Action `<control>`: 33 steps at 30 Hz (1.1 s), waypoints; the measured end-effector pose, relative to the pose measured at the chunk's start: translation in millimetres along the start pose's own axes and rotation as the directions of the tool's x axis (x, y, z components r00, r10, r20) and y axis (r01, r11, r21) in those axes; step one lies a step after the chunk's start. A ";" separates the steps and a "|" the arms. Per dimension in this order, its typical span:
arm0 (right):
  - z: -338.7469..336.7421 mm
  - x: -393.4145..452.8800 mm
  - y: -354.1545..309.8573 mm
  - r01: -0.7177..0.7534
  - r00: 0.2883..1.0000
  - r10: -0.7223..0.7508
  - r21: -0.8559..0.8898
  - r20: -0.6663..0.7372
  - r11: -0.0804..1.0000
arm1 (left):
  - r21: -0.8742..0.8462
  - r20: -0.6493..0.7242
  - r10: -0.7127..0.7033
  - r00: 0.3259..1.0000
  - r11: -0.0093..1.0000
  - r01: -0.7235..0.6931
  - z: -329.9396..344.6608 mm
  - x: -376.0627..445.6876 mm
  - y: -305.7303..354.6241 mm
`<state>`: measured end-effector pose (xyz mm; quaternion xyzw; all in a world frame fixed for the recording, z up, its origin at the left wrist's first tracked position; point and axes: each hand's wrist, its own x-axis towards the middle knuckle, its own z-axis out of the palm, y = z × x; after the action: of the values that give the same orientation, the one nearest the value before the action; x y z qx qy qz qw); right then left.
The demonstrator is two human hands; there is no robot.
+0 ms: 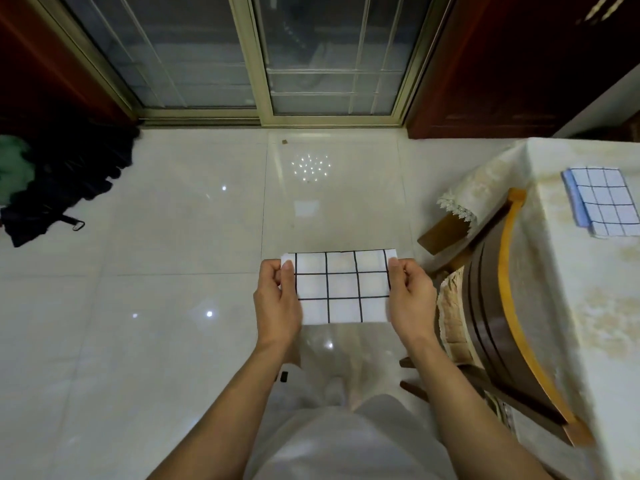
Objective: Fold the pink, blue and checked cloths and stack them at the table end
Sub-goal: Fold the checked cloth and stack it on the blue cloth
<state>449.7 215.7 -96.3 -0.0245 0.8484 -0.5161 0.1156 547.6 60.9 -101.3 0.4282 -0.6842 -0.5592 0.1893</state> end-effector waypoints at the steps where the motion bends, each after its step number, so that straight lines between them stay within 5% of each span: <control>1: 5.7 10.3 -2.8 -0.001 1.000 0.001 -0.001 -0.007 1.000 | 0.000 0.011 0.000 1.000 1.000 0.000 2.8 13.0 2.3; 18: 97.2 181.8 -69.4 -0.117 0.974 0.119 0.022 -0.193 0.993 | 0.067 0.230 0.114 0.967 0.989 -0.133 42.8 247.9 80.4; 33: 8.6 281.8 -44.3 -0.254 0.792 0.309 0.176 -0.527 0.951 | 0.062 0.593 0.233 0.771 0.941 -0.332 228.4 302.2 151.7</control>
<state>174.2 142.3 -109.2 0.2562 0.8140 -0.5184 -0.0556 152.6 -41.2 -96.3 0.1442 -0.8090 -0.5695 0.0191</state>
